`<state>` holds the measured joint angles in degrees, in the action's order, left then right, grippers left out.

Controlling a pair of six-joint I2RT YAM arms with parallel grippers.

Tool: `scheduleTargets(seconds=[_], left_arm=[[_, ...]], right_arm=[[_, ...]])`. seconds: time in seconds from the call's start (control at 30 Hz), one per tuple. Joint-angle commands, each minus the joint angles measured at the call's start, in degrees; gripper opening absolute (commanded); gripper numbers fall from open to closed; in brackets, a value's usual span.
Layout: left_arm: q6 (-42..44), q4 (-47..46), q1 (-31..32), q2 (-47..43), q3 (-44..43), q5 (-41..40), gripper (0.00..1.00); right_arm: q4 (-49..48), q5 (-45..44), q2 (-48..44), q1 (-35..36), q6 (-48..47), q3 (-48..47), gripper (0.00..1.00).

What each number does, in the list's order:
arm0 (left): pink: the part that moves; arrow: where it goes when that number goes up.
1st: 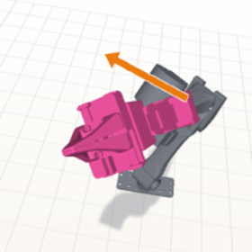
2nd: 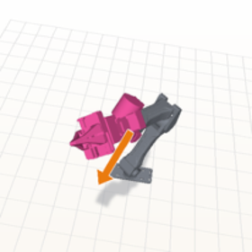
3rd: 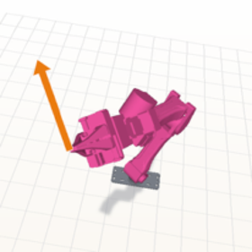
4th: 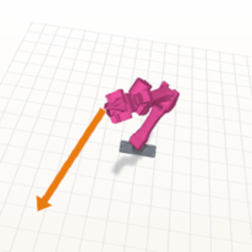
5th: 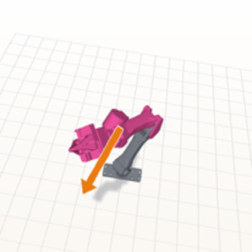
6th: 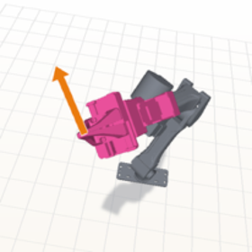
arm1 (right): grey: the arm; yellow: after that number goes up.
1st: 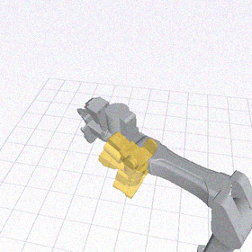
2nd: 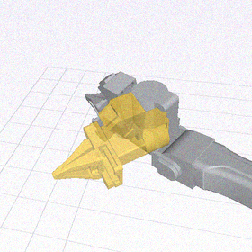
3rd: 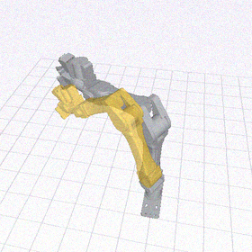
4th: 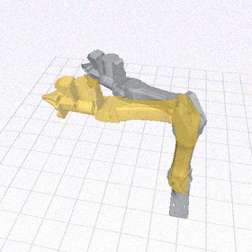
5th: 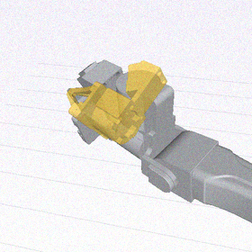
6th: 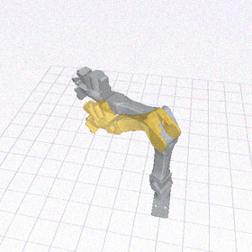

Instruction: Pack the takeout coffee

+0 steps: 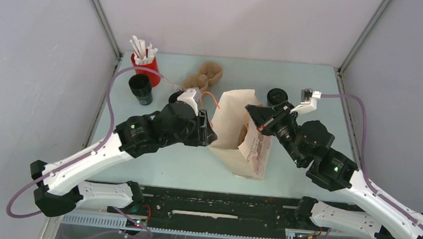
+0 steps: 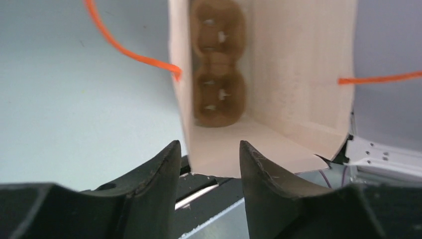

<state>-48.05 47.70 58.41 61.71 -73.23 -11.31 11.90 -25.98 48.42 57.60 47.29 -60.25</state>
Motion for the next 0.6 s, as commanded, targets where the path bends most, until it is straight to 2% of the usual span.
scheduleTargets(seconds=[0.0,0.17,0.23,0.33,0.4,0.47,0.57], left_arm=[[1.73,-0.20,0.47,0.79,-0.43,-7.55,0.49],[3.66,0.70,0.47,2.49,-2.08,-9.82,0.43],[4.45,0.08,0.47,3.40,-2.71,-9.00,0.45],[4.95,-1.85,0.47,4.69,-2.60,-6.03,0.53],[5.06,-3.48,0.47,5.44,-1.52,-4.65,0.53],[5.54,-3.46,0.34,6.51,-1.26,-4.82,0.47],[6.91,-2.74,-0.19,7.45,-2.24,-5.74,0.26]], right_arm=[[-1.62,-3.43,-2.41,1.14,0.22,0.84,0.00],[-1.54,-3.24,-2.96,1.46,0.02,1.53,0.00],[-1.68,-3.20,-2.90,1.54,-0.30,1.55,0.00],[-1.95,-3.03,-2.67,1.48,-0.45,1.54,0.00],[-2.12,-2.81,-2.57,1.51,-0.54,1.56,0.00],[-2.08,-2.70,-2.61,1.53,-0.66,1.58,0.00],[-1.69,-2.54,-2.72,1.56,-0.85,1.50,0.00]])
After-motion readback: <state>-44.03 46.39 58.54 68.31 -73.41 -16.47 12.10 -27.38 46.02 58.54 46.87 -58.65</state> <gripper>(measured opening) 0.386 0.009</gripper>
